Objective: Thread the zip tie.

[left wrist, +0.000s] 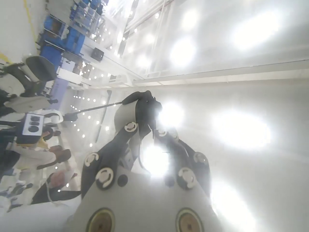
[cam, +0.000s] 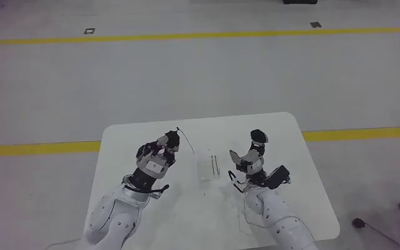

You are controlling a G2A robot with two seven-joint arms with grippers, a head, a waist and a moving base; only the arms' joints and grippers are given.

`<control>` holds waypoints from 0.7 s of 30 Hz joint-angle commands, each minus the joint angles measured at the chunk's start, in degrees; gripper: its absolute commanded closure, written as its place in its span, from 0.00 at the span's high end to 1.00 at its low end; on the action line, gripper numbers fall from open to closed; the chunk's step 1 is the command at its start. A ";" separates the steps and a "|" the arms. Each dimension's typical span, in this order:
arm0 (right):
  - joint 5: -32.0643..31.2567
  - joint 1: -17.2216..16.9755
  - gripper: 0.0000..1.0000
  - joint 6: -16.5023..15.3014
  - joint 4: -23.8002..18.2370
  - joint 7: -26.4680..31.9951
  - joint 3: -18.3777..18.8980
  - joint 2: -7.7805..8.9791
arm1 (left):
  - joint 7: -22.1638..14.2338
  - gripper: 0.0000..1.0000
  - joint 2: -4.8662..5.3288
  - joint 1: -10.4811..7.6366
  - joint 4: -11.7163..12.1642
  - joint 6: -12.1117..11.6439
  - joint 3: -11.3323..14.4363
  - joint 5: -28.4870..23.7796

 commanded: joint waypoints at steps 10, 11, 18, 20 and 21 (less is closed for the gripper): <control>2.93 -2.45 1.00 0.00 -7.01 -1.37 -0.48 1.90 | -1.57 0.00 -0.27 0.43 -1.14 0.02 0.53 -4.59; 2.93 -2.45 1.00 0.00 -7.01 -1.37 -0.48 1.90 | -1.57 0.00 -0.27 0.43 -1.14 0.02 0.53 -4.59; 2.93 -2.45 1.00 0.00 -7.01 -1.37 -0.48 1.90 | -1.57 0.00 -0.27 0.43 -1.14 0.02 0.53 -4.59; 2.93 -2.45 1.00 0.00 -7.01 -1.37 -0.48 1.90 | -1.57 0.00 -0.27 0.43 -1.14 0.02 0.53 -4.59; 2.93 -2.45 1.00 0.00 -7.01 -1.37 -0.48 1.90 | -1.57 0.00 -0.27 0.43 -1.14 0.02 0.53 -4.59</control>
